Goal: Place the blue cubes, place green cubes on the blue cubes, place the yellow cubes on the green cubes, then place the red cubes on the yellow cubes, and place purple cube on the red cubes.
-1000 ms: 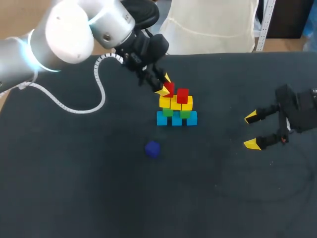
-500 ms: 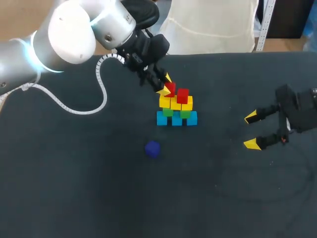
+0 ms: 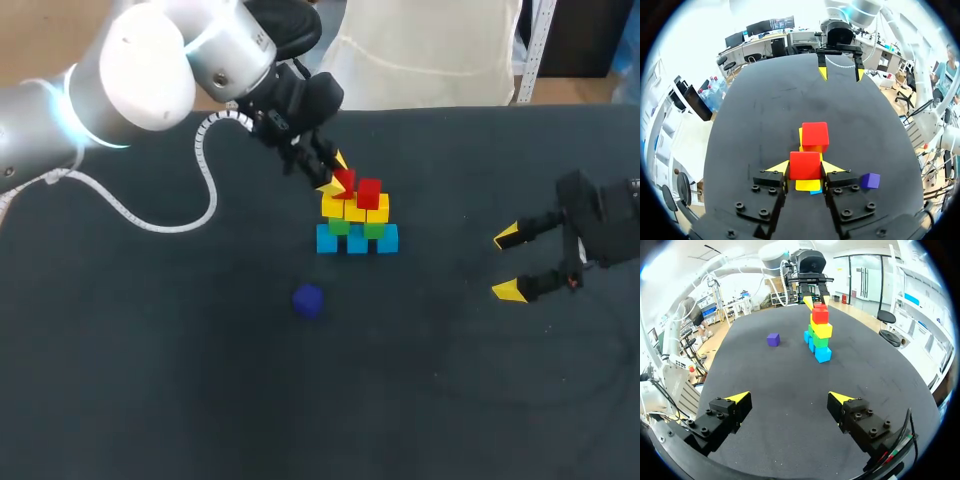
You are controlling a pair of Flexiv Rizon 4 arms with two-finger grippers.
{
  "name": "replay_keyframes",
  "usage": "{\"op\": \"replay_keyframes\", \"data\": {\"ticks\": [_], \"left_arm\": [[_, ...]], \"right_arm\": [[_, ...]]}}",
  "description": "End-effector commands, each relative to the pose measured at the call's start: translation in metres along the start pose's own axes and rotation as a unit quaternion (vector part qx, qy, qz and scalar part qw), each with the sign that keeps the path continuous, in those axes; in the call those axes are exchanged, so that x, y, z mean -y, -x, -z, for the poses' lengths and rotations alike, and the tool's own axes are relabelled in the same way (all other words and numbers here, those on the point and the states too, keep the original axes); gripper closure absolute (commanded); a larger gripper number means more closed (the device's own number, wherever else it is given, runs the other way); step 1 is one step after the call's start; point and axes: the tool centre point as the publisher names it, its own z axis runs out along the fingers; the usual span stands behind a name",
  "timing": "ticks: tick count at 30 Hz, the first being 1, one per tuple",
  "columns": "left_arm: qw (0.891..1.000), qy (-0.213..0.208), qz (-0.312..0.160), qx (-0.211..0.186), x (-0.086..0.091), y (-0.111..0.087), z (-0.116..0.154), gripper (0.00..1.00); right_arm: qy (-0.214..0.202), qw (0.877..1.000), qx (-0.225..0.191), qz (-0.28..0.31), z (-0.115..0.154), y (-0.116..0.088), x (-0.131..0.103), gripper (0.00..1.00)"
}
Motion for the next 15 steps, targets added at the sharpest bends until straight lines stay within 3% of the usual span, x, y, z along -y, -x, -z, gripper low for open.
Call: {"op": "replay_keyframes", "data": {"ticks": [1,11,13,15], "left_arm": [[1.000,-0.003,-0.002,-0.002,-0.0029,0.0008,-0.0014,1.00],[1.000,-0.005,-0.004,-0.004,-0.0023,0.0021,-0.0040,1.00],[1.000,-0.006,-0.004,-0.005,-0.0023,0.0021,-0.0040,0.88],[1.000,-0.006,-0.004,-0.005,-0.0022,0.0021,-0.0040,0.84]], "right_arm": [[0.001,1.000,0.001,0.000,-0.0009,-0.0005,0.0010,0.00],[0.001,1.000,0.001,0.000,-0.0009,-0.0005,0.0010,0.00],[0.001,1.000,0.001,0.000,-0.0009,-0.0005,0.0010,0.00],[0.001,1.000,0.001,0.000,-0.0009,-0.0005,0.0010,0.00]]}}
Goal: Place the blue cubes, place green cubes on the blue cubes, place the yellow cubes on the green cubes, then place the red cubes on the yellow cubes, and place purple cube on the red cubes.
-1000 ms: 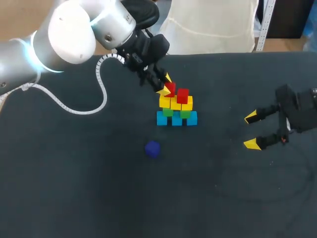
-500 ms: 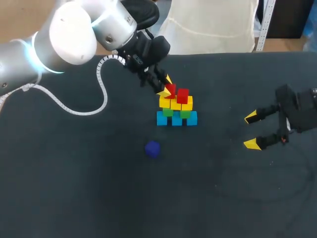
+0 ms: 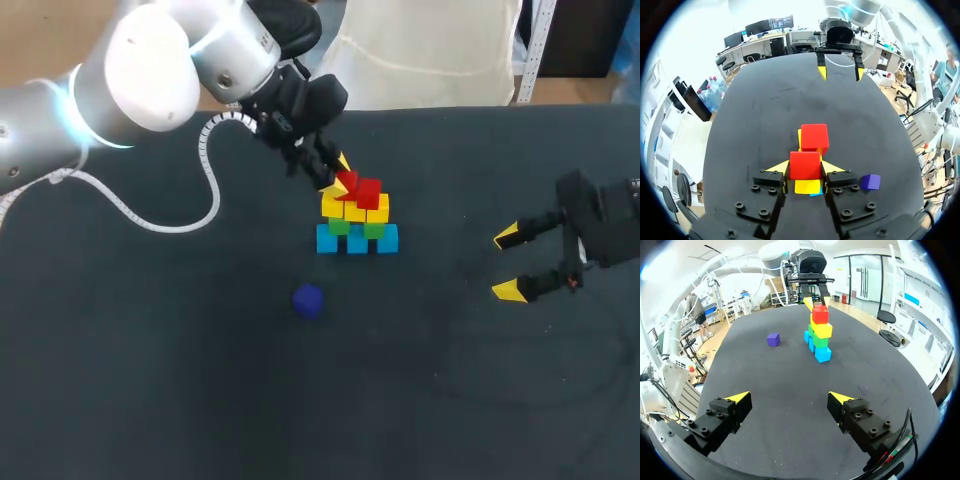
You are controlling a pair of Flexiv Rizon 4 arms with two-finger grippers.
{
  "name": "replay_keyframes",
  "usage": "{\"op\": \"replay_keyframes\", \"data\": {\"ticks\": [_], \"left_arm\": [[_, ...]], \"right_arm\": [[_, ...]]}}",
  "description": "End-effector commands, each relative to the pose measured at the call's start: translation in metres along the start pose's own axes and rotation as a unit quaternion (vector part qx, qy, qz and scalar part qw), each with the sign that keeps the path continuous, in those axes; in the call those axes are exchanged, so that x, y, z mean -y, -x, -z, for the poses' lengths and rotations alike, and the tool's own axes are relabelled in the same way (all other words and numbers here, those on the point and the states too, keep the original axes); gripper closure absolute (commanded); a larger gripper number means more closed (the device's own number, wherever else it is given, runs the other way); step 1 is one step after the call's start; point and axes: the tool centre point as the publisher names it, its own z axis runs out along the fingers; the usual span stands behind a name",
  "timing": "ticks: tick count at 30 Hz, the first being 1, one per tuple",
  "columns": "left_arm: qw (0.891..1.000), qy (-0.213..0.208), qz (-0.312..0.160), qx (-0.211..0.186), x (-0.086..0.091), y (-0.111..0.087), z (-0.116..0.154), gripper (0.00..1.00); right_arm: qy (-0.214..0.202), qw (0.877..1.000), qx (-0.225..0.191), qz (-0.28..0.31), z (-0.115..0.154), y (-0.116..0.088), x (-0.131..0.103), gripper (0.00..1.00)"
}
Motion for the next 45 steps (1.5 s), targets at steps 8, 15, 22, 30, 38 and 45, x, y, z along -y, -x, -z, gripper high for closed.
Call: {"op": "replay_keyframes", "data": {"ticks": [8,15,22,30,38,45], "left_arm": [[1.000,-0.005,0.001,-0.003,-0.003,-0.001,0.000,0.68],[1.000,-0.005,0.001,-0.003,-0.003,-0.001,0.000,0.56],[1.000,-0.005,0.002,-0.002,-0.002,-0.003,0.001,0.26],[1.000,0.017,0.003,0.003,0.009,-0.009,0.022,0.00],[0.999,0.042,0.002,-0.014,0.045,-0.038,0.050,0.00],[0.998,0.030,-0.034,-0.043,0.081,-0.067,0.053,0.00]], "right_arm": [[0.001,1.000,0.001,0.000,-0.001,0.000,0.001,0.00],[0.001,1.000,0.001,0.000,-0.001,0.000,0.001,0.00],[0.001,1.000,0.001,0.000,-0.001,0.000,0.001,0.00],[0.001,1.000,0.001,0.000,-0.001,0.000,0.001,0.00],[0.001,1.000,0.001,0.000,-0.001,0.000,0.001,0.00],[0.001,1.000,0.001,0.000,-0.001,0.000,0.001,0.00]]}}
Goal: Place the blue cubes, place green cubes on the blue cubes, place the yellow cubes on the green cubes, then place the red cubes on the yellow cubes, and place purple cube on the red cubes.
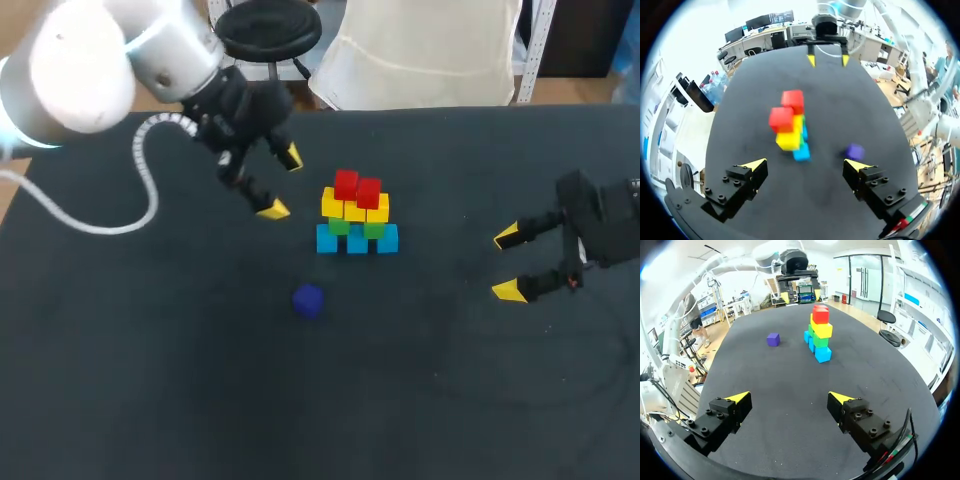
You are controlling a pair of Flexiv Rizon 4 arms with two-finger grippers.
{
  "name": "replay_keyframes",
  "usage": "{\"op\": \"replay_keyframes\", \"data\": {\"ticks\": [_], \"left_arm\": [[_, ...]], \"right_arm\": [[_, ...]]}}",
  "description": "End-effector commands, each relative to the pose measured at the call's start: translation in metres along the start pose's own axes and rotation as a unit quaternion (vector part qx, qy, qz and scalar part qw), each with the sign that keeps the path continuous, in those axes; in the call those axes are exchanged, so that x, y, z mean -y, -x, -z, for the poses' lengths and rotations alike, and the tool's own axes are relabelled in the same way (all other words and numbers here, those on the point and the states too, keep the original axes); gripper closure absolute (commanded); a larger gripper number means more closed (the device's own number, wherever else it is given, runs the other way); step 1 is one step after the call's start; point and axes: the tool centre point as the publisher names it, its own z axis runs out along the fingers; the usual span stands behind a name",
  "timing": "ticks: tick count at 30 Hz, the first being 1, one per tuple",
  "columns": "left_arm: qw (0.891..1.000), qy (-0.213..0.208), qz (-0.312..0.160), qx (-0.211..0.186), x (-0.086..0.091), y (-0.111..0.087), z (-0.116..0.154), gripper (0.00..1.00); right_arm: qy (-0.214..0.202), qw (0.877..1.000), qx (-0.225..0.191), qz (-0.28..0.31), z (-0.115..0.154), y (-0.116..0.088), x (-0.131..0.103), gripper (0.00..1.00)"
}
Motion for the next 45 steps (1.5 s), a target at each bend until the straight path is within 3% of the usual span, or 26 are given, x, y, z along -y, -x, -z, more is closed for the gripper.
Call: {"op": "replay_keyframes", "data": {"ticks": [1,6,18,39,43,45], "left_arm": [[0.999,0.024,-0.033,-0.010,0.044,-0.010,-0.002,0.00],[0.996,-0.001,-0.083,-0.019,0.061,-0.012,-0.021,0.00],[0.992,-0.033,-0.120,0.005,0.086,-0.011,-0.068,0.00],[0.989,-0.039,-0.139,0.022,0.091,-0.015,-0.098,0.00],[0.989,-0.038,-0.141,0.022,0.091,-0.016,-0.100,0.12],[0.989,-0.037,-0.140,0.023,0.090,-0.016,-0.101,0.28]], "right_arm": [[0.001,1.000,0.001,0.000,-0.001,0.000,0.001,0.00],[0.001,1.000,0.001,0.000,-0.001,0.000,0.001,0.00],[0.001,1.000,0.001,0.000,-0.001,0.000,0.001,0.00],[0.001,1.000,0.001,0.000,-0.001,0.000,0.001,0.00],[0.001,1.000,0.001,0.000,-0.001,0.000,0.001,0.00],[0.001,1.000,0.001,0.000,-0.001,0.000,0.001,0.00]]}}
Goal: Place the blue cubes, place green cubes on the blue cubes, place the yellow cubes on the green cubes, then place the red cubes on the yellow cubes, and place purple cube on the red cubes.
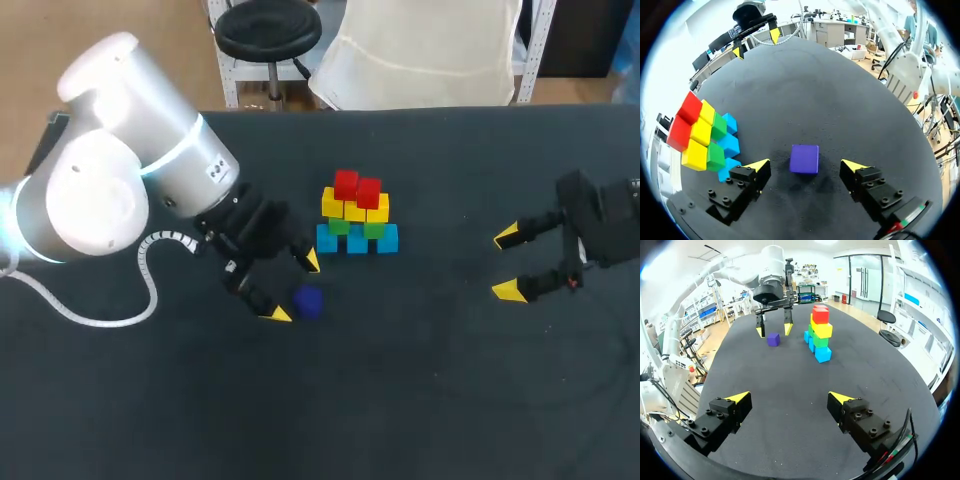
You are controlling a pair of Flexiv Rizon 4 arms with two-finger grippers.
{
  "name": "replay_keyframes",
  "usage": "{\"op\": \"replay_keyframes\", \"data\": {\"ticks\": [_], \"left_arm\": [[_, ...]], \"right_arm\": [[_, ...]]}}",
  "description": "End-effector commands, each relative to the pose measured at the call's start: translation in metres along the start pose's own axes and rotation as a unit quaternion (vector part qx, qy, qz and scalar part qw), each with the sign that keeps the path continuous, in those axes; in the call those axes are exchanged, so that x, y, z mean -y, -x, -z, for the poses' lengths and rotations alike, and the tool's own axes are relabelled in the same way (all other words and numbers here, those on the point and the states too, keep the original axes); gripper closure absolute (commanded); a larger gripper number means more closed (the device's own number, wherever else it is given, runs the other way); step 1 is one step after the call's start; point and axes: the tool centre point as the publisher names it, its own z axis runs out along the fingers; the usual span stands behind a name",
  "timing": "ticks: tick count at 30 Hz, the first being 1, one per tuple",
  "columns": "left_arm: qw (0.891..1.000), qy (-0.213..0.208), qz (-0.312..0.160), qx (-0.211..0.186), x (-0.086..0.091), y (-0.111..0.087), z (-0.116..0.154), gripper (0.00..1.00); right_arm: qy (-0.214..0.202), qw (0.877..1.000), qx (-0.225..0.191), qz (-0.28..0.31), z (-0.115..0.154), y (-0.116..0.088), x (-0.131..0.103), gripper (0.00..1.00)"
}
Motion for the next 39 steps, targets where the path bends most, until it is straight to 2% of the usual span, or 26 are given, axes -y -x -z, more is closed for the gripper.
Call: {"op": "replay_keyframes", "data": {"ticks": [1,3,8,11,13,14,19,25,30,33,34,38,39], "left_arm": [[1.000,0.001,0.000,0.001,-0.002,-0.002,-0.003,0.35],[1.000,0.001,0.001,0.000,-0.003,-0.001,-0.004,0.49],[1.000,-0.002,-0.002,-0.001,-0.005,0.000,-0.005,0.55],[1.000,-0.005,-0.005,-0.001,-0.006,0.002,-0.007,0.65],[1.000,-0.005,-0.005,-0.001,-0.006,0.003,-0.007,0.93],[1.000,-0.004,-0.005,0.000,-0.006,0.003,-0.007,1.00],[1.000,0.001,0.000,0.009,-0.006,0.012,0.004,1.00],[0.999,0.015,0.022,0.023,-0.009,0.035,0.034,1.00],[0.992,0.043,0.112,0.034,-0.021,0.043,0.061,1.00],[0.983,0.065,0.164,0.048,-0.032,0.043,0.078,1.00],[0.979,0.065,0.187,0.042,-0.037,0.041,0.082,1.00],[0.972,0.080,0.217,0.033,-0.053,0.041,0.097,1.00],[0.971,0.080,0.227,0.018,-0.059,0.042,0.102,1.00]], "right_arm": [[0.001,1.000,0.001,0.000,-0.001,-0.001,0.001,0.00],[0.001,1.000,0.001,0.000,-0.001,-0.001,0.001,0.00],[0.001,1.000,0.001,0.000,-0.001,-0.001,0.001,0.00],[0.001,1.000,0.001,0.000,-0.001,-0.001,0.001,0.00],[0.001,1.000,0.001,0.000,-0.001,-0.001,0.001,0.00],[0.001,1.000,0.001,0.000,-0.001,-0.001,0.001,0.00],[0.001,1.000,0.001,0.000,-0.001,-0.001,0.001,0.00],[0.001,1.000,0.001,0.000,-0.001,-0.001,0.001,0.00],[0.001,1.000,0.001,0.000,-0.001,-0.001,0.001,0.00],[0.001,1.000,0.001,0.000,-0.001,-0.001,0.001,0.00],[0.001,1.000,0.001,0.000,-0.001,-0.001,0.001,0.00],[0.001,1.000,0.001,0.000,-0.001,-0.001,0.001,0.00],[0.001,1.000,0.001,0.000,-0.001,-0.001,0.001,0.00]]}}
